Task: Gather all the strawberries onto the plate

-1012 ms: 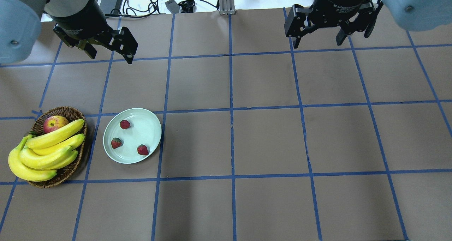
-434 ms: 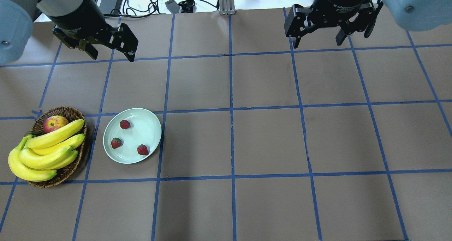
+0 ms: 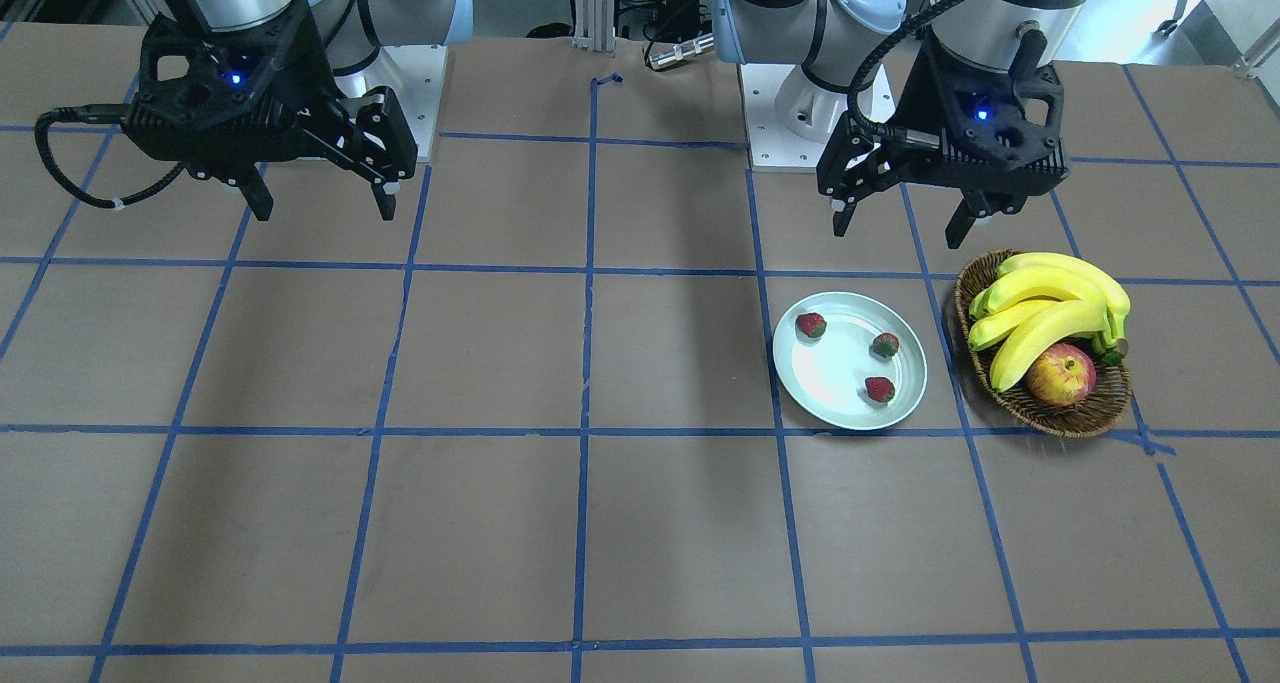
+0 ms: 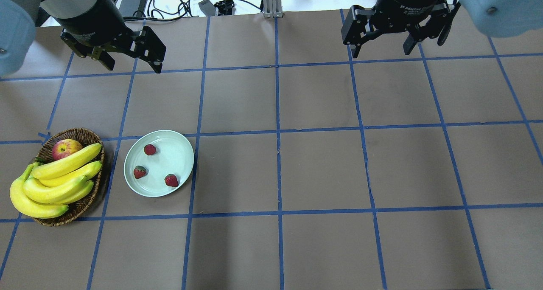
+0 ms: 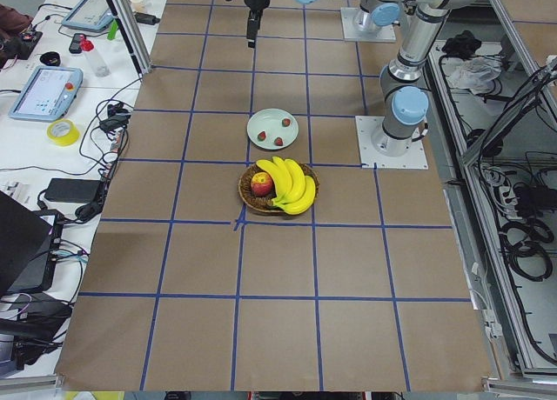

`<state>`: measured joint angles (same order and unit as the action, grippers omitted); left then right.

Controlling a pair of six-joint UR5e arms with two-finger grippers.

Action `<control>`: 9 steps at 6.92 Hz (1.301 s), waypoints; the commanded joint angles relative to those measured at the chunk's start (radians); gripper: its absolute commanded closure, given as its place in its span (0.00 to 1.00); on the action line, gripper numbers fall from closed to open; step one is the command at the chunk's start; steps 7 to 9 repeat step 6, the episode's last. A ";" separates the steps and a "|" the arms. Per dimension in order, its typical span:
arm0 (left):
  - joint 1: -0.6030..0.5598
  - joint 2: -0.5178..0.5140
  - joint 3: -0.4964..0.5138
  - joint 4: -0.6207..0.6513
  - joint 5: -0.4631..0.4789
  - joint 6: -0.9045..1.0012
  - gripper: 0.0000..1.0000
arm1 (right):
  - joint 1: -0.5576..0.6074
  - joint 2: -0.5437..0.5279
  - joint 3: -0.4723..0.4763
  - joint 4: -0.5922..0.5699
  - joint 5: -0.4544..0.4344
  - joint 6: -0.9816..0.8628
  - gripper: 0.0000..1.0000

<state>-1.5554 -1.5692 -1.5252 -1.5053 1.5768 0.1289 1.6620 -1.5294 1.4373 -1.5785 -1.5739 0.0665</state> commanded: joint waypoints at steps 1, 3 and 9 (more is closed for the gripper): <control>0.001 0.003 0.000 0.000 -0.004 0.000 0.00 | -0.001 0.000 -0.003 0.000 0.002 0.001 0.00; 0.006 0.000 -0.001 0.000 -0.009 0.003 0.00 | -0.001 0.000 -0.002 0.000 0.003 0.001 0.00; 0.005 0.003 0.000 0.000 -0.018 0.000 0.00 | -0.001 0.000 -0.002 0.000 0.003 -0.001 0.00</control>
